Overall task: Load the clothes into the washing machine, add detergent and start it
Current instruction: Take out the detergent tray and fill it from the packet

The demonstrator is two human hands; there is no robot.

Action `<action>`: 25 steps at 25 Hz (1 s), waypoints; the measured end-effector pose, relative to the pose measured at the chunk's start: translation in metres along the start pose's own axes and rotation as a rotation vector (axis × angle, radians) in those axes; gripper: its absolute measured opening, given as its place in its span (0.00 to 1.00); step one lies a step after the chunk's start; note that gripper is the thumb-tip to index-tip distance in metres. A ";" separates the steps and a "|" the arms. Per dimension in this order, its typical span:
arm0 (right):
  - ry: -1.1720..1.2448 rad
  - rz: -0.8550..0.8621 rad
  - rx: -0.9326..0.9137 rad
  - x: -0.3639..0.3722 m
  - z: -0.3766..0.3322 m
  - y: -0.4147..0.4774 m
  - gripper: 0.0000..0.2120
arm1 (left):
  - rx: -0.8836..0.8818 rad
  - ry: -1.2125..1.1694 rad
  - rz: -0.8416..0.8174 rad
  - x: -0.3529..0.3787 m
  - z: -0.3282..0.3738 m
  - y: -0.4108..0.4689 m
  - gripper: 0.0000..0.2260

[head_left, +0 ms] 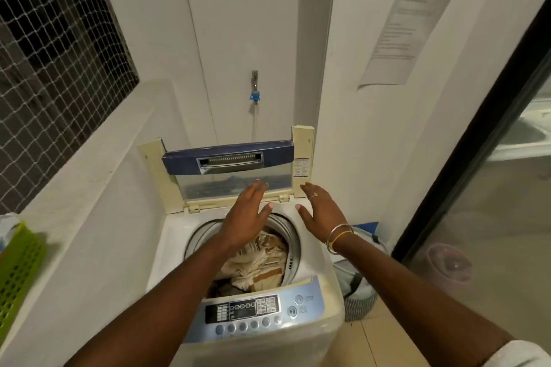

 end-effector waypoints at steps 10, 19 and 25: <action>-0.230 -0.097 -0.223 0.026 -0.070 0.004 0.30 | -0.253 0.392 0.115 -0.054 -0.052 -0.049 0.26; -0.360 -0.046 -0.410 0.018 -0.130 0.070 0.30 | -0.269 0.450 0.122 -0.082 -0.064 -0.024 0.27; -0.193 -0.105 -0.370 0.055 -0.143 0.076 0.27 | -0.353 0.287 0.143 -0.078 -0.108 -0.050 0.24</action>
Point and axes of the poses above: each hand's wrist, its own y-axis towards the middle knuckle, its own x-axis out of the palm, z = x × y, the point moved 8 cm from there along y, towards the middle knuckle, and after that the axes turned 3 degrees about -z, right-handed, at the moved point
